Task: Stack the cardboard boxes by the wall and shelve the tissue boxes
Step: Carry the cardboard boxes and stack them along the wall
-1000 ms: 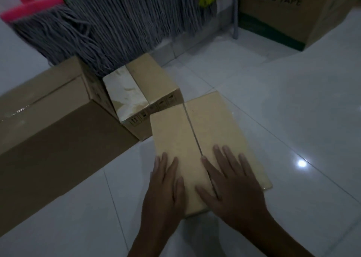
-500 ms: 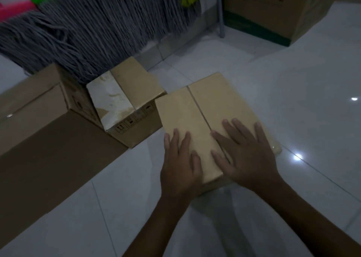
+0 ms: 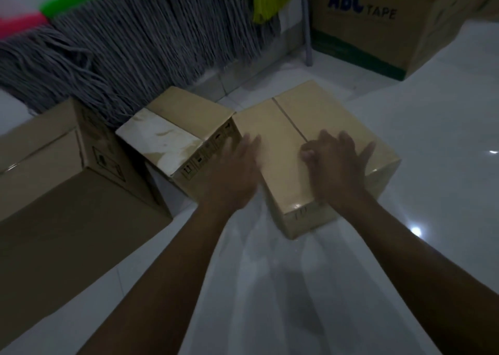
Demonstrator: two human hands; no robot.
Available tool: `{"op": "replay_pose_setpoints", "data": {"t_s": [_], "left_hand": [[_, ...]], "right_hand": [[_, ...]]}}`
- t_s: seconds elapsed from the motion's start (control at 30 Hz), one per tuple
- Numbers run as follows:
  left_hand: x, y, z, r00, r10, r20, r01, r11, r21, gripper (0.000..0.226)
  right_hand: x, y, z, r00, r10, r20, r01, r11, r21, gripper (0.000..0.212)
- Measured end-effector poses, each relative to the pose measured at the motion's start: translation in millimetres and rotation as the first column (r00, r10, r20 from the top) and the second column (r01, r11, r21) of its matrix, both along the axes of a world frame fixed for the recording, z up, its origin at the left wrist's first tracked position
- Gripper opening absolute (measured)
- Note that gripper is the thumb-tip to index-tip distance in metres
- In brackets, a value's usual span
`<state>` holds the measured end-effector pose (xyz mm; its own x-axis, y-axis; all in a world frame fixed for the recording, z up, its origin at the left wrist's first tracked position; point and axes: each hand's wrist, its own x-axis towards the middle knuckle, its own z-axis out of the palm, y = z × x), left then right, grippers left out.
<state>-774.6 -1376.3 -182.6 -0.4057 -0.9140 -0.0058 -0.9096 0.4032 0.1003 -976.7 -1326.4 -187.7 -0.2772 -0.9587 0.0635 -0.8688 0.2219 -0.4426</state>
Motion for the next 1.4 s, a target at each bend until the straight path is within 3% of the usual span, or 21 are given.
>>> {"op": "replay_pose_setpoints", "data": {"t_s": [0.1,0.17,0.27,0.4,0.57,0.7,0.8,0.87,0.93,1.0,1.03,1.1,1.3,1.4], "left_hand": [[35,-26,-3,0.964,0.264,-0.007,-0.264,0.964,-0.035,0.073],[54,-35,-8,0.924,0.372,0.089,-0.373,0.928,-0.001,0.081],[73,-38,-16,0.909,0.381,0.168,-0.387,0.922,0.004,0.083],[95,-28,-20,0.924,0.318,0.213,-0.287,0.944,-0.162,0.082],[114,-19,-20,0.949,0.258,0.182,-0.212,0.949,-0.234,0.075],[126,1,-23,0.961,0.275,0.037,-0.259,0.937,-0.235,0.088],[131,8,-29,0.969,0.229,0.096,-0.199,0.947,-0.252,0.076],[124,1,-22,0.955,0.275,0.112,-0.234,0.93,-0.285,0.05],[118,-10,-21,0.94,0.319,0.124,-0.282,0.926,-0.25,0.065],[113,-17,-21,0.93,0.352,0.111,-0.342,0.934,-0.102,0.087],[113,-19,-27,0.92,0.379,0.1,-0.376,0.925,-0.046,0.089],[111,-14,-35,0.911,0.4,0.101,-0.392,0.916,-0.086,0.087],[102,-15,-29,0.83,0.557,0.031,-0.556,0.83,-0.041,0.082],[110,-19,-36,0.818,0.575,0.027,-0.57,0.816,-0.089,0.082]], "right_hand": [[24,19,1,0.965,0.255,-0.058,-0.248,0.963,0.109,0.077],[34,30,-9,0.909,0.362,-0.206,-0.322,0.925,0.204,0.094],[29,28,-18,0.915,0.312,-0.258,-0.281,0.948,0.147,0.085],[27,26,-21,0.922,0.26,-0.286,-0.241,0.965,0.101,0.078],[18,2,-18,0.928,0.24,-0.284,-0.208,0.968,0.137,0.08],[17,-25,-17,0.895,0.319,-0.312,-0.283,0.946,0.155,0.077],[23,-52,-16,0.857,0.409,-0.315,-0.373,0.912,0.169,0.073],[29,-69,-11,0.839,0.463,-0.287,-0.42,0.885,0.2,0.069],[33,-78,-8,0.853,0.446,-0.272,-0.398,0.892,0.213,0.067],[38,-69,-12,0.915,0.288,-0.281,-0.258,0.956,0.139,0.07],[40,-61,-17,0.937,0.202,-0.286,-0.186,0.979,0.082,0.073],[44,-51,-26,0.946,0.155,-0.285,-0.144,0.988,0.058,0.077],[66,-98,-29,0.909,0.312,-0.277,-0.311,0.949,0.046,0.059],[74,-120,-31,0.894,0.358,-0.27,-0.358,0.932,0.05,0.051]]}}
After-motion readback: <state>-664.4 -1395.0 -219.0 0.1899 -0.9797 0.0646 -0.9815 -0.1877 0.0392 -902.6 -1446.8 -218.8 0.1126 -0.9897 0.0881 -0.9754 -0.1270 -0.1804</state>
